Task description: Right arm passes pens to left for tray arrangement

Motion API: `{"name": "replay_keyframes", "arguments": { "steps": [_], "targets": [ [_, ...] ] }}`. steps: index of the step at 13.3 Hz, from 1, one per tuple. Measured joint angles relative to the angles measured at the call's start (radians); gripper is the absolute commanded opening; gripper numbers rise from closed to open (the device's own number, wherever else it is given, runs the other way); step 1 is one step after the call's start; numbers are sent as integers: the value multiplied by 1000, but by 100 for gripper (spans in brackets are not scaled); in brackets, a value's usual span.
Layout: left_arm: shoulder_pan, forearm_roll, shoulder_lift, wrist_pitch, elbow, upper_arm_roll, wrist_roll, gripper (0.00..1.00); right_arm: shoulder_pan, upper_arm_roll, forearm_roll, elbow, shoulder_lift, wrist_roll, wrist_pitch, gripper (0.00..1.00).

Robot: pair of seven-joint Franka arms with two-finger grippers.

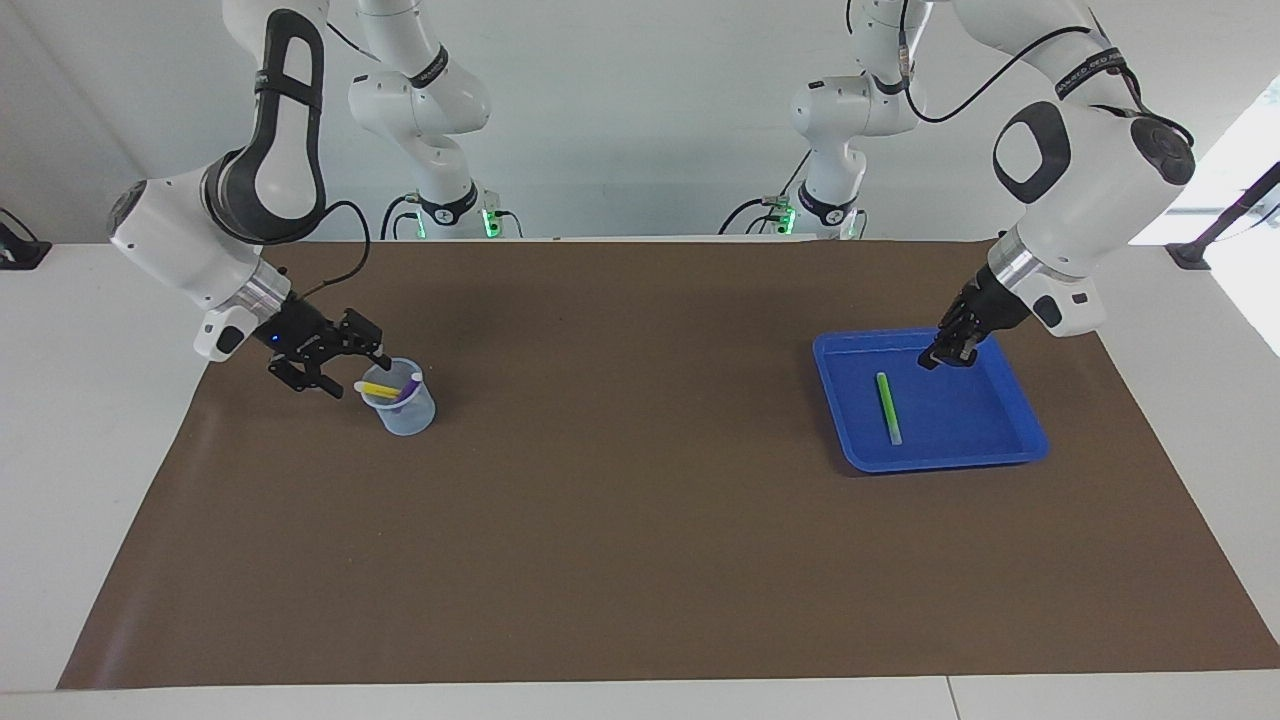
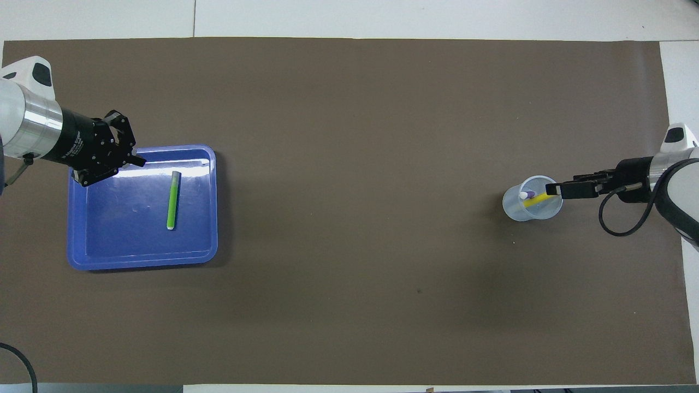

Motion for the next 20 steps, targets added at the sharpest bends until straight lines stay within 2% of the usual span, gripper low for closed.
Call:
{"name": "replay_keyframes", "arguments": {
  "steps": [2,3,6,9,12,17,20],
  "targets": [
    [2,0,1,61,-3,0,-264,0,0,0,6,0,1,-3,0,91],
    [2,0,1,77,-3,0,-334,0,0,0,8,0,1,-3,1,91],
    [2,0,1,89,-3,0,-391,0,0,0,10,-2,2,-3,11,90],
    [2,0,1,90,-3,0,-329,0,0,0,10,-14,2,-3,24,90],
    [2,0,1,80,-6,-1,-84,0,0,0,10,-19,2,-3,44,90],
    [4,6,-2,-64,-6,4,592,0,0,0,37,-22,24,-3,35,90],
    [8,59,-8,-145,-6,10,933,0,0,-3,38,-15,25,-3,4,90]
  ]
}}
